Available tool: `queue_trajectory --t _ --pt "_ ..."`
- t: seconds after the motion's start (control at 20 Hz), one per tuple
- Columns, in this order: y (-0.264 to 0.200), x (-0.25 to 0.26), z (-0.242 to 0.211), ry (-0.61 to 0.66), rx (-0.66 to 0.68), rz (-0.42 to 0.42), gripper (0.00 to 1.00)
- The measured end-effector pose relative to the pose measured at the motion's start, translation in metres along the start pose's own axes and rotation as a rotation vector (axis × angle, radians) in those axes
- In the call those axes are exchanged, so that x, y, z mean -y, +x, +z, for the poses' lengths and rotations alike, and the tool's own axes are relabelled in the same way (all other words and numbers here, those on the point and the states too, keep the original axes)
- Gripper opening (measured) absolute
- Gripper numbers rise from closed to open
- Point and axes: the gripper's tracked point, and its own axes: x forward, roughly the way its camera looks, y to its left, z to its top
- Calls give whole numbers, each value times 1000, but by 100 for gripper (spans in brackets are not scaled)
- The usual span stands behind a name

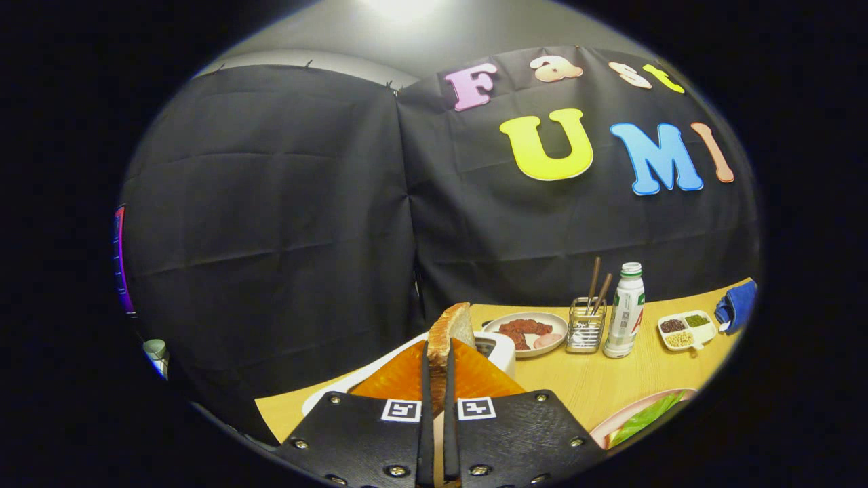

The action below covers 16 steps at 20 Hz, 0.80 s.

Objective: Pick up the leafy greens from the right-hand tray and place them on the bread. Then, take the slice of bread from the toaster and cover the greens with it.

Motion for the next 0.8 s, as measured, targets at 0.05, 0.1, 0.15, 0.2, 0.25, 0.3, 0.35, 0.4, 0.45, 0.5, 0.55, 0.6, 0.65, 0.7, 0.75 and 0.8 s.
queue_trajectory --t 0.05,0.1,0.15,0.2,0.25,0.3,0.35,0.4,0.45,0.5,0.55,0.6,0.65,0.7,0.75,0.8 --pt "-5 1 10 5 27 0 5" --pt "-10 2 20 8 48 0 5" --pt "-13 4 28 8 66 -1 5" --pt "-18 6 36 12 80 7 5" --pt "-22 7 41 14 86 7 5" --pt "-26 15 45 7 91 -3 5" --pt "-32 22 49 -10 98 -13 5" --pt "-37 28 51 -27 97 -22 5" --pt "-41 37 49 -41 93 -36 5" --pt "-47 47 48 -58 88 -53 5" --pt "-54 58 48 -72 85 -74 6" --pt "-59 68 46 -84 79 -92 5" --pt "-65 82 43 -98 70 -115 5" --pt "-71 93 43 -109 62 -136 5" --pt "-78 106 42 -122 53 -159 5" --pt "-86 120 41 -137 43 -184 5"
